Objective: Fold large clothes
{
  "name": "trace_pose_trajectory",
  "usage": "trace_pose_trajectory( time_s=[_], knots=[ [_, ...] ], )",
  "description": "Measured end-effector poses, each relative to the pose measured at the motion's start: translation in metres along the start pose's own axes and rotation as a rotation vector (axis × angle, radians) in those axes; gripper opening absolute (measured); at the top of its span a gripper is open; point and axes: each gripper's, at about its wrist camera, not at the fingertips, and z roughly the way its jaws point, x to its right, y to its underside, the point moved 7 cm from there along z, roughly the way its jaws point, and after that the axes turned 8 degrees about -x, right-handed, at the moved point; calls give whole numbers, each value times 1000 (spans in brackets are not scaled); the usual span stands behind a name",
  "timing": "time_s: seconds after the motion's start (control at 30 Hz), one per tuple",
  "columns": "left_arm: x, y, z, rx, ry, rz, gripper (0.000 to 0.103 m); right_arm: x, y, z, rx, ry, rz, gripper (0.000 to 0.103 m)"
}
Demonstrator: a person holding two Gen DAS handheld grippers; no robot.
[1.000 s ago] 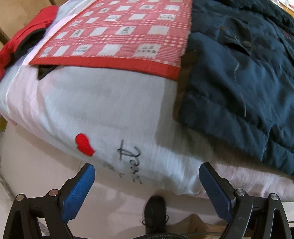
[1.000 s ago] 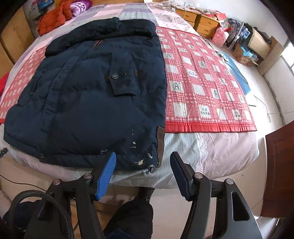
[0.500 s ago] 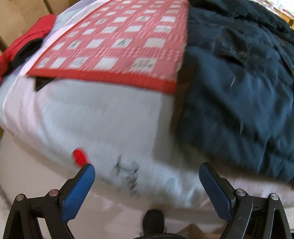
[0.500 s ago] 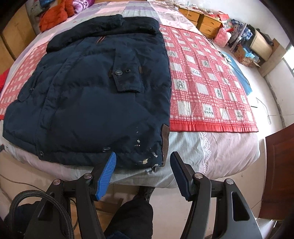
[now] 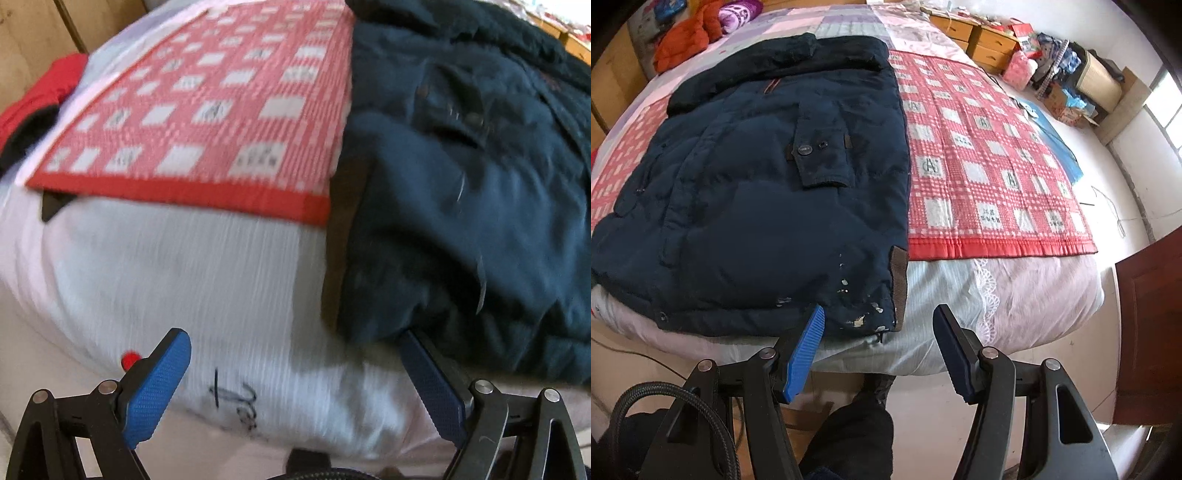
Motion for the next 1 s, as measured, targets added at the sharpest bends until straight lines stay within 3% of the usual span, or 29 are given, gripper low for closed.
trace_pose_trajectory(
  time_s=[0.27, 0.33, 0.43, 0.53, 0.6, 0.7, 0.87, 0.97, 1.0],
  knots=[
    [14, 2, 19, -13, -7, 67, 96, -8, -1, 7, -9, 0, -17, 65],
    [11, -2, 16, 5, -14, 42, 96, -5, -3, 7, -9, -1, -9, 65],
    [7, -18, -5, 88, 18, -22, 95, -4, -4, 9, -10, 3, -1, 65],
    [17, -39, -34, 185, 44, 13, 95, -3, -6, 9, -6, 5, -2, 65],
    [22, -47, -37, 197, 53, 23, 95, -4, -6, 9, -3, 2, -4, 65],
    [29, -59, -29, 184, 54, 18, 96, -6, -7, 11, 0, -1, -6, 65],
    [23, -50, 23, 60, -57, 46, 96, 0, -2, 20, 3, 34, -18, 65],
    [-8, -45, 27, 61, -106, -50, 95, 21, 5, 27, 9, 77, 25, 65],
    [-16, -45, 23, 71, -60, -104, 95, 29, 8, 30, 9, 90, 42, 65]
  ],
)
